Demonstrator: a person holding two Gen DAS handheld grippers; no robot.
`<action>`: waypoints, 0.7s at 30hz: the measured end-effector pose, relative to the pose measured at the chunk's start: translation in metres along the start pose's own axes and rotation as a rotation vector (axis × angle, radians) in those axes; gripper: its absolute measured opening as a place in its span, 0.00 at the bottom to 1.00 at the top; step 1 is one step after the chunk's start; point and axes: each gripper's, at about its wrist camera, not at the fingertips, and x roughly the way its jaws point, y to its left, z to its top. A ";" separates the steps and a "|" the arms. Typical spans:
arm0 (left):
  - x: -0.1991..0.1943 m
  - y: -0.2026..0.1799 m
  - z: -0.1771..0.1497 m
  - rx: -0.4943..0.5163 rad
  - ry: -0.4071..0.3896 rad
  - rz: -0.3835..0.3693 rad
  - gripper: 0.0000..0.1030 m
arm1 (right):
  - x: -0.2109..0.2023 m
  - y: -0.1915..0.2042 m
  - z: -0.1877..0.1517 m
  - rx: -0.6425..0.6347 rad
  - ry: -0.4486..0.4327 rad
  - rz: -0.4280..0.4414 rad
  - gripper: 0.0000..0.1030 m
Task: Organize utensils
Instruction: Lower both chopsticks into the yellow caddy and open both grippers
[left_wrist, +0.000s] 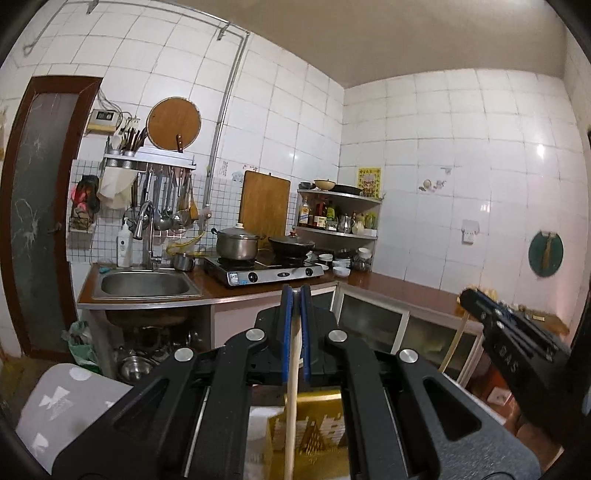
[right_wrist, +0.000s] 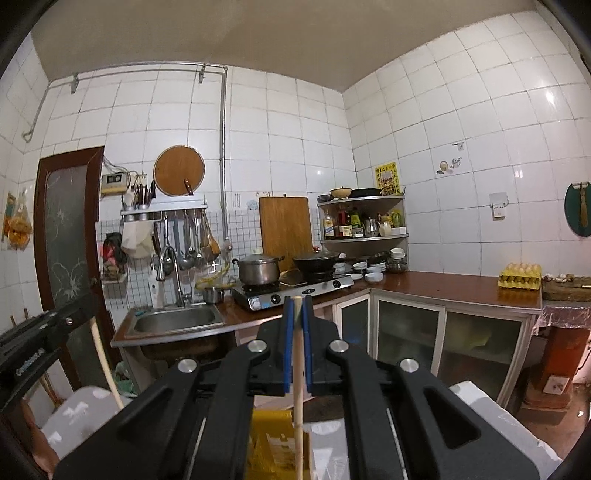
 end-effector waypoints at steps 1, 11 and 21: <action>0.008 -0.001 0.002 0.003 -0.004 0.007 0.03 | 0.006 0.001 0.000 -0.003 -0.002 -0.004 0.05; 0.087 -0.002 -0.025 0.024 0.042 0.029 0.03 | 0.068 0.003 -0.030 -0.001 0.052 0.002 0.05; 0.088 0.048 -0.073 0.000 0.199 0.078 0.04 | 0.112 -0.006 -0.090 -0.016 0.271 0.011 0.05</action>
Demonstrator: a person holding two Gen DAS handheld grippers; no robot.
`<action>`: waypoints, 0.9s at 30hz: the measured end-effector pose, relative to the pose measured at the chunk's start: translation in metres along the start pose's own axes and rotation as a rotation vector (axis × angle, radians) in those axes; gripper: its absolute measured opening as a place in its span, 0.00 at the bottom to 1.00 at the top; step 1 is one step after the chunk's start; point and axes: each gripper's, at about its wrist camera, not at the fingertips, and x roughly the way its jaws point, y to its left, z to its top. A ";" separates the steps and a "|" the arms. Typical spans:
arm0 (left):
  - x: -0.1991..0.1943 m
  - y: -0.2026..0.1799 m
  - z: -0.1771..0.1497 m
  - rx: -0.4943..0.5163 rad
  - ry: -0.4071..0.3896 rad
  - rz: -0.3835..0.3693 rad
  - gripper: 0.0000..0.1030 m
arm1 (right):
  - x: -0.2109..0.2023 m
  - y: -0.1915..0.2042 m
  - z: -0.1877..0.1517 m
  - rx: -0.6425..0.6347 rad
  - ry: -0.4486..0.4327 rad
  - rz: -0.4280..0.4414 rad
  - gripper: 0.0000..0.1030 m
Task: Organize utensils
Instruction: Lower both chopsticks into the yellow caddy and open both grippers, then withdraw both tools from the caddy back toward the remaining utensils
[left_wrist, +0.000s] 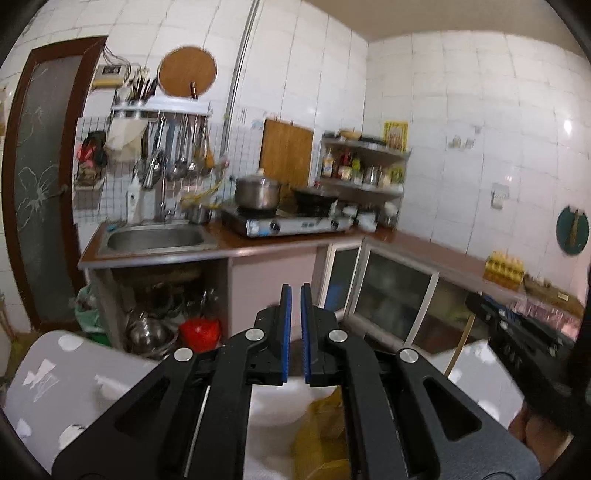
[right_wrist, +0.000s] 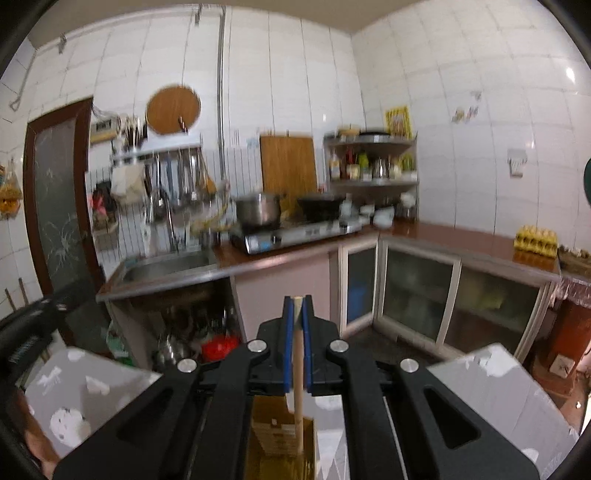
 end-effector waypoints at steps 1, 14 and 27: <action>-0.002 0.005 -0.005 0.004 0.012 0.012 0.10 | 0.002 -0.002 -0.004 0.003 0.019 -0.003 0.05; -0.069 0.045 -0.068 0.055 0.128 0.133 0.94 | -0.044 -0.020 -0.033 -0.005 0.108 -0.037 0.61; -0.114 0.078 -0.110 -0.035 0.277 0.138 0.95 | -0.116 -0.024 -0.078 -0.001 0.189 -0.033 0.64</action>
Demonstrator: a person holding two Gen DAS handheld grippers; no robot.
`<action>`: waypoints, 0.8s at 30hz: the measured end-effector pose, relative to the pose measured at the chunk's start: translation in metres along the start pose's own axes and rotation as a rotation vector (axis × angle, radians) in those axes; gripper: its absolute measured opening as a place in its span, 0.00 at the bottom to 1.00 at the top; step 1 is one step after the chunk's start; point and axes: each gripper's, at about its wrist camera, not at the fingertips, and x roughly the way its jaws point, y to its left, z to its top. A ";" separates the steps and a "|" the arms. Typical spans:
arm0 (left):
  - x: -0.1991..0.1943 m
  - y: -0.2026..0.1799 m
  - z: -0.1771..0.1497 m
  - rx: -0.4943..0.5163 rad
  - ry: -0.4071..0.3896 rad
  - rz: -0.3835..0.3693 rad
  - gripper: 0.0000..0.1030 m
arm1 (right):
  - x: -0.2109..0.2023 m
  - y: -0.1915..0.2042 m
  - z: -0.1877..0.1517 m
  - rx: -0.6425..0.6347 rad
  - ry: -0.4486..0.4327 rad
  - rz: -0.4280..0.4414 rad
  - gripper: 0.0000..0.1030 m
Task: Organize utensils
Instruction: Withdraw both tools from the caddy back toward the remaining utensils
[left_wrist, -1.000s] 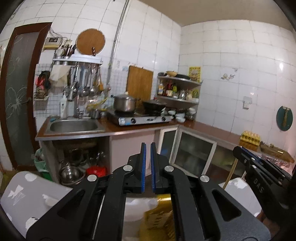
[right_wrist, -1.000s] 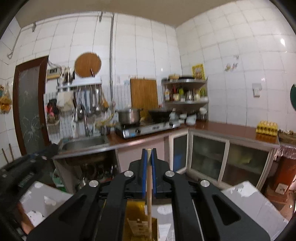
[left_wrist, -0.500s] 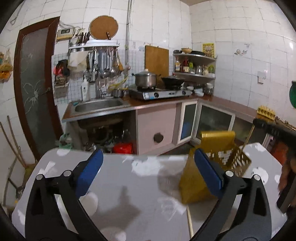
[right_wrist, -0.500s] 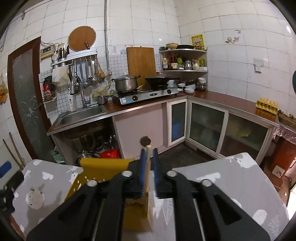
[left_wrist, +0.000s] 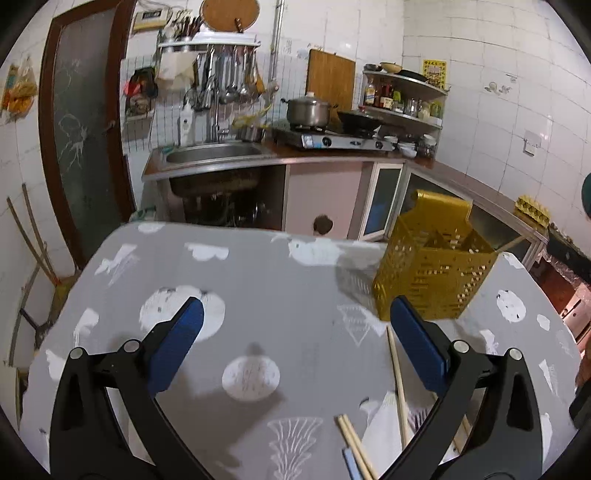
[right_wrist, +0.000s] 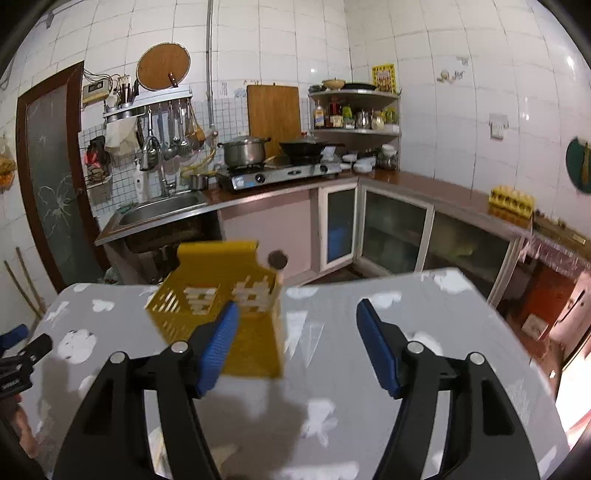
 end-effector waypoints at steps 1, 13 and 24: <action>0.000 0.000 -0.005 0.003 0.015 0.000 0.95 | -0.001 0.003 -0.009 -0.010 0.014 0.001 0.64; 0.018 0.002 -0.067 -0.005 0.209 0.036 0.95 | 0.007 0.030 -0.107 -0.074 0.193 0.047 0.63; 0.026 0.005 -0.090 -0.009 0.255 0.062 0.94 | 0.019 0.063 -0.139 -0.161 0.300 0.108 0.63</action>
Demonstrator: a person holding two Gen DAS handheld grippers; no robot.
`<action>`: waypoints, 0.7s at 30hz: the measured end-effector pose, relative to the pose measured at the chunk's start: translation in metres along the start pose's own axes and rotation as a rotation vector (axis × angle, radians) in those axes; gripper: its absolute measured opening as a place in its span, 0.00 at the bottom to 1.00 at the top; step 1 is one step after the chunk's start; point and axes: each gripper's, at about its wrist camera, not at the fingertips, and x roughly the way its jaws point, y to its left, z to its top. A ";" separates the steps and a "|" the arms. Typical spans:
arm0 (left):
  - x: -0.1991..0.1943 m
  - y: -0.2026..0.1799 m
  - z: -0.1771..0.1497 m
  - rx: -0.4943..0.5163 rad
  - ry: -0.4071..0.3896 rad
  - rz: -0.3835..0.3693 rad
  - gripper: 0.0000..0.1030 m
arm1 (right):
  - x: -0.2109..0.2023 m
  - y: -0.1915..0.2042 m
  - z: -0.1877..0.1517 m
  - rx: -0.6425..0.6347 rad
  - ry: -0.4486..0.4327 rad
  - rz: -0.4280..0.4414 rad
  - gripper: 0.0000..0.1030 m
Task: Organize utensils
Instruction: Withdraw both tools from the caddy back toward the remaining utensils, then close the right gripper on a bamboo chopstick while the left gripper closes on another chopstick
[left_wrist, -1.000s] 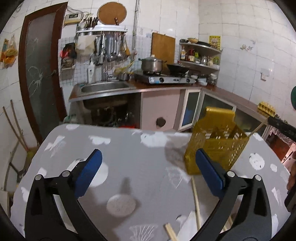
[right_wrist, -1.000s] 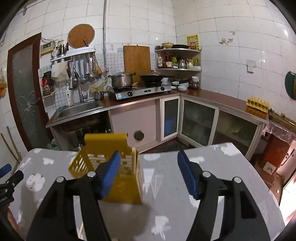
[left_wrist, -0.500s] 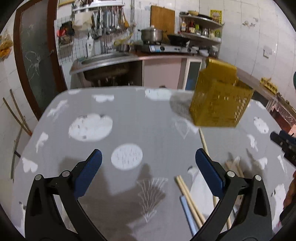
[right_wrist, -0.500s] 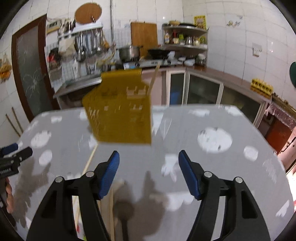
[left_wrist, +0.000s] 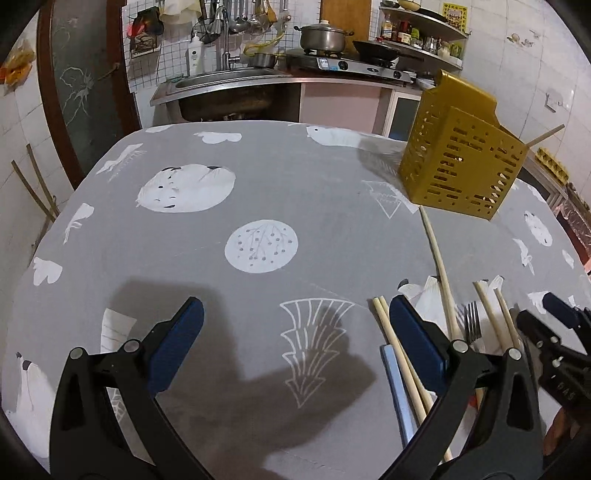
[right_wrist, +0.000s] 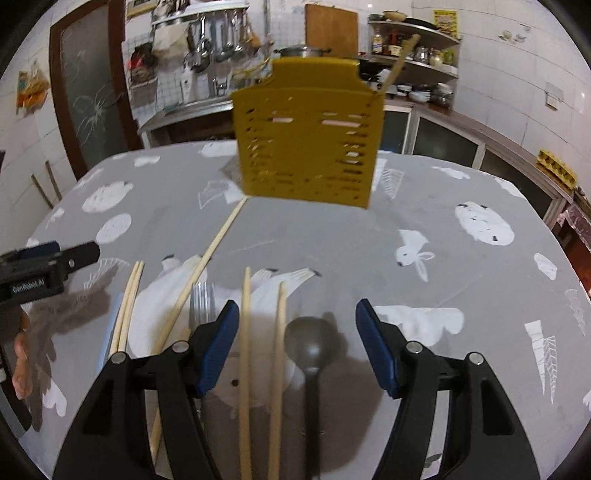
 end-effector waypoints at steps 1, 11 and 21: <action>0.001 0.001 0.000 -0.003 0.003 -0.003 0.94 | 0.004 0.003 0.001 -0.007 0.013 0.003 0.63; 0.011 0.000 -0.001 -0.006 0.047 -0.015 0.94 | 0.036 0.020 0.008 -0.042 0.110 0.013 0.40; 0.022 -0.016 -0.002 -0.007 0.122 -0.060 0.83 | 0.052 0.004 0.023 0.072 0.167 0.069 0.08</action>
